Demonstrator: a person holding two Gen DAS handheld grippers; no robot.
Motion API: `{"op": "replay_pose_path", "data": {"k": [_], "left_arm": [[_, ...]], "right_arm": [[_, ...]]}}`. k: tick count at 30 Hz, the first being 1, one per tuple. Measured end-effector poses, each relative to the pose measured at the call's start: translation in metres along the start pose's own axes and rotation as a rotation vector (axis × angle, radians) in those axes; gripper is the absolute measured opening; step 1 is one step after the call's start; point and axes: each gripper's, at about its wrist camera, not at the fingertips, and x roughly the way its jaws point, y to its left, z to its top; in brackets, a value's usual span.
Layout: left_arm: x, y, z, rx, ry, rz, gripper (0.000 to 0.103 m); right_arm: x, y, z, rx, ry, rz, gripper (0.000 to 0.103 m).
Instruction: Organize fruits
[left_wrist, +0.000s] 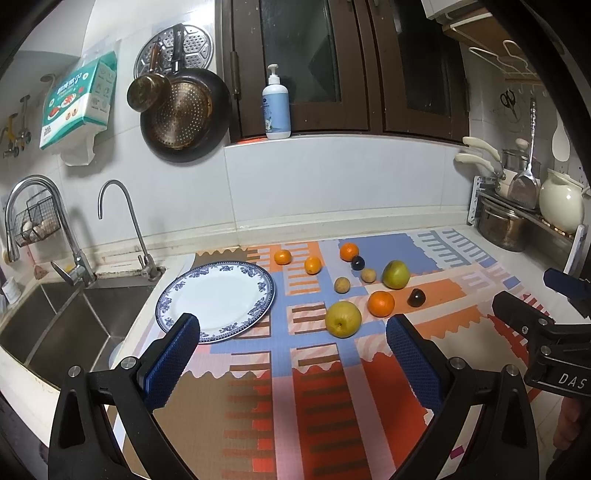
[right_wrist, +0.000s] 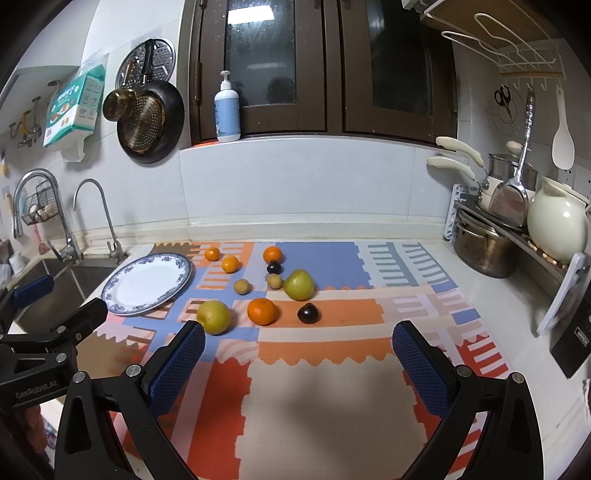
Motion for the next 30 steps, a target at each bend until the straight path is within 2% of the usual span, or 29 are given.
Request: {"op": "replay_pose_path", "data": {"k": [30], "left_arm": [[0.010,-0.004,-0.009,0.020,0.016,-0.015,0.103]], "right_arm": [[0.010,-0.002,-0.009,-0.014,0.018,0.022,0.103]]}}
